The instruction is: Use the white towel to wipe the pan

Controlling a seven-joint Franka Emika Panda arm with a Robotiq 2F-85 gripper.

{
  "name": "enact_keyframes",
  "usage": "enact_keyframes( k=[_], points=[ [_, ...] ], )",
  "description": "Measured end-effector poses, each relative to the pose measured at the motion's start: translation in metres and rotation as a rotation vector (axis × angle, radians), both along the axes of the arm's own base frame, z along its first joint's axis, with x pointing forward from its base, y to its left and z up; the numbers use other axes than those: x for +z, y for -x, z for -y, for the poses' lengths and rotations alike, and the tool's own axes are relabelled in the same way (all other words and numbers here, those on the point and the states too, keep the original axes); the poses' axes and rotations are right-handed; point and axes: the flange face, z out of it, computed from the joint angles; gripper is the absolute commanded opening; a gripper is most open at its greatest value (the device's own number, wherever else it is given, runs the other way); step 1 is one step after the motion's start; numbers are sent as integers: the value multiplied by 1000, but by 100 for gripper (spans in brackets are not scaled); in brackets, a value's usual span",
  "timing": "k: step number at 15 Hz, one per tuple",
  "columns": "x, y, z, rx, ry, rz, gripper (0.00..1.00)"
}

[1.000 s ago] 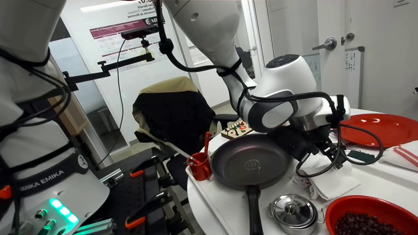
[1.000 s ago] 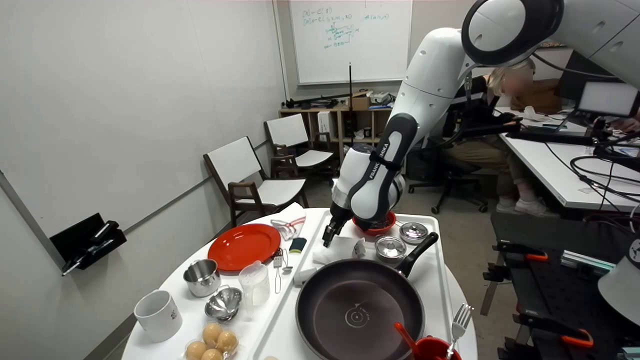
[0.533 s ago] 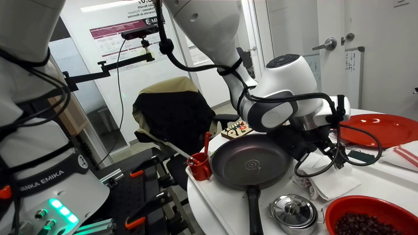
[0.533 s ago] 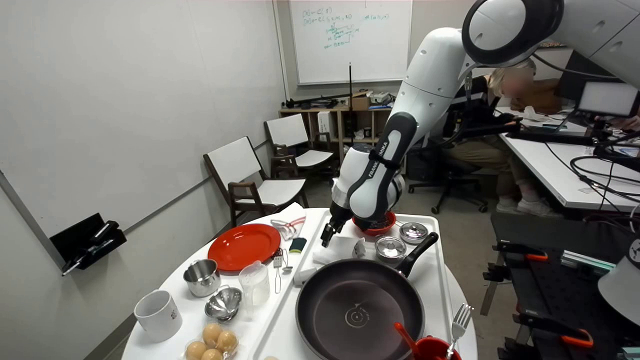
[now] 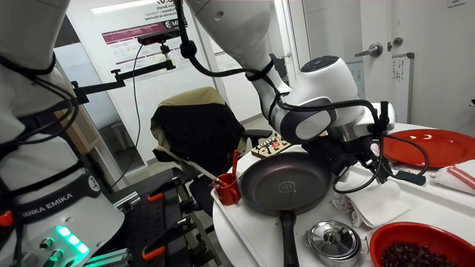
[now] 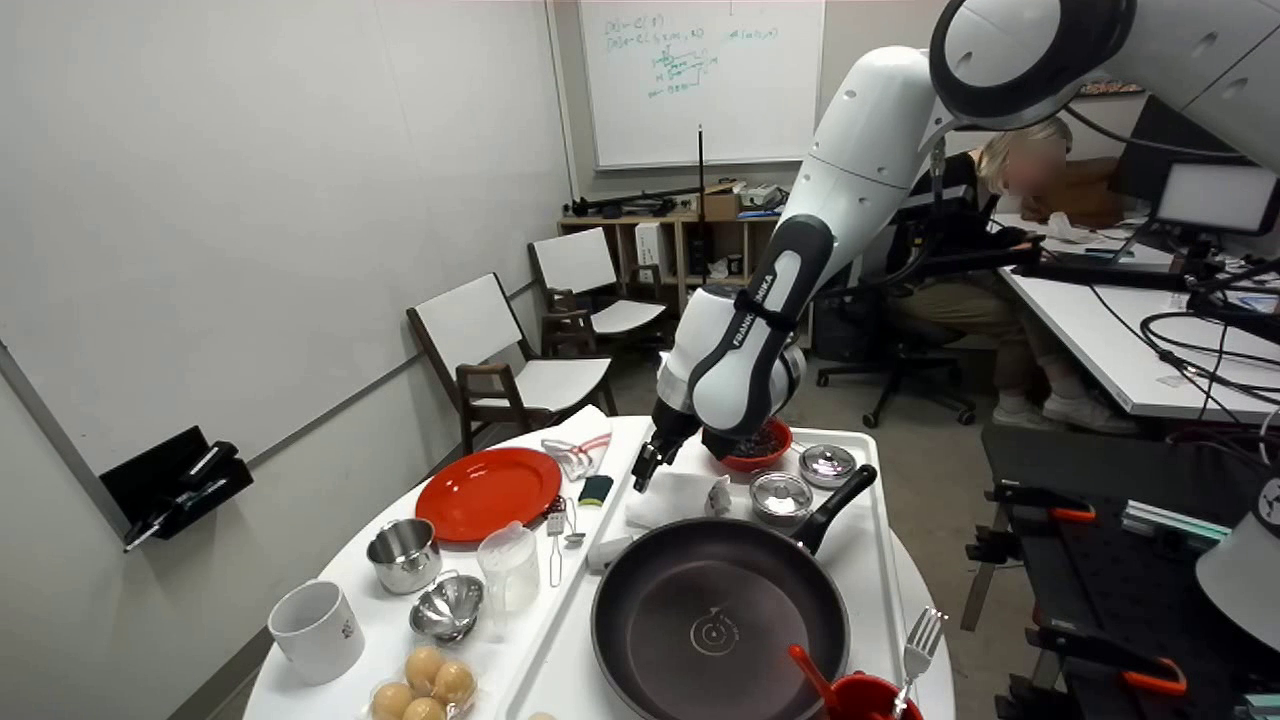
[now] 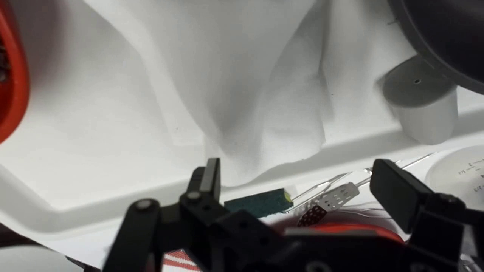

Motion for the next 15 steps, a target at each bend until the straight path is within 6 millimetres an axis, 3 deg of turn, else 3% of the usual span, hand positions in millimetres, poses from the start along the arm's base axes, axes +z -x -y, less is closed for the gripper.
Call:
enact_keyframes(
  k=[4, 10, 15],
  points=[
    [24, 2, -8, 3, -3, -6, 100],
    [68, 22, -18, -6, -31, -91, 100],
    [83, 46, -25, -24, -70, -195, 100]
  ],
)
